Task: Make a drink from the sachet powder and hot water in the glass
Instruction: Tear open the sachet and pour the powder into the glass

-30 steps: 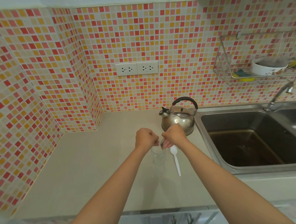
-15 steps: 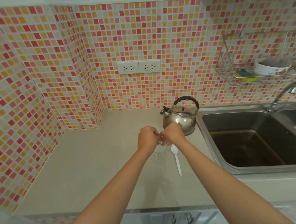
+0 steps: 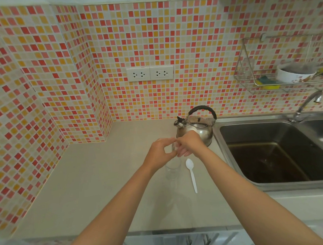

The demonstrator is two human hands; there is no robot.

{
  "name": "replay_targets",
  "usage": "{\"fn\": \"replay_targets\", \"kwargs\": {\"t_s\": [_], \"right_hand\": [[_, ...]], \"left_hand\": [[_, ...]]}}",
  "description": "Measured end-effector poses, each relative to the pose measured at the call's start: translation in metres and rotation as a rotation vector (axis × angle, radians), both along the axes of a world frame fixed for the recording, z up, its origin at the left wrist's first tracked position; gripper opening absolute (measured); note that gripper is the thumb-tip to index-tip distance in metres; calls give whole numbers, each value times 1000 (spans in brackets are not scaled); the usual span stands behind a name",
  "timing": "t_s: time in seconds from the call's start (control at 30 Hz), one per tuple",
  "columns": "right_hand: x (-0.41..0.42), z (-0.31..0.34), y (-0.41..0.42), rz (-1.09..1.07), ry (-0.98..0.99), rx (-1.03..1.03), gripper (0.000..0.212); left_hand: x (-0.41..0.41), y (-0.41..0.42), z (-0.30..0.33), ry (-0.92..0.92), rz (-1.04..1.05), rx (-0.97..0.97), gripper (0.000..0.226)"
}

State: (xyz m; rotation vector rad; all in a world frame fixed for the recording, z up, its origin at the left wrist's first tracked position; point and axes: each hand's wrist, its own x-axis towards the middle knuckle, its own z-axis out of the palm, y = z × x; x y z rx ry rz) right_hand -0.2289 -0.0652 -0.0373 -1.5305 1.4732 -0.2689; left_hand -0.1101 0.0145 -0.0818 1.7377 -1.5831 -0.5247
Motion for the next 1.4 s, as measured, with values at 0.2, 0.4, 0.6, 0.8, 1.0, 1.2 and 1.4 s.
{"fn": "replay_targets", "kwargs": {"t_s": [0.2,0.4,0.6,0.8,1.0,1.2,1.4], "right_hand": [[3,2,-4,78,56,21,22],[7,-2,-14,82,184,-76,19],[7,-6,-16,94,285,-96,15],[11,-7,-20,75,226,-75,22],[-10,-8,-25,-88,-9,77,12],[-50,-88,-4,-76,335,-99,23],[-50,-134,16,-26,412,-65,25]], "left_hand": [[1,-4,-5,-14,24,-5,69],[-1,-6,-8,9,12,-68,62],[2,-8,-11,-33,40,-88,46],[8,-12,-12,-23,63,-117,39],[19,-13,-14,45,110,-126,40],[21,-13,-15,108,121,-127,42],[23,-12,-21,107,92,-83,44]]}}
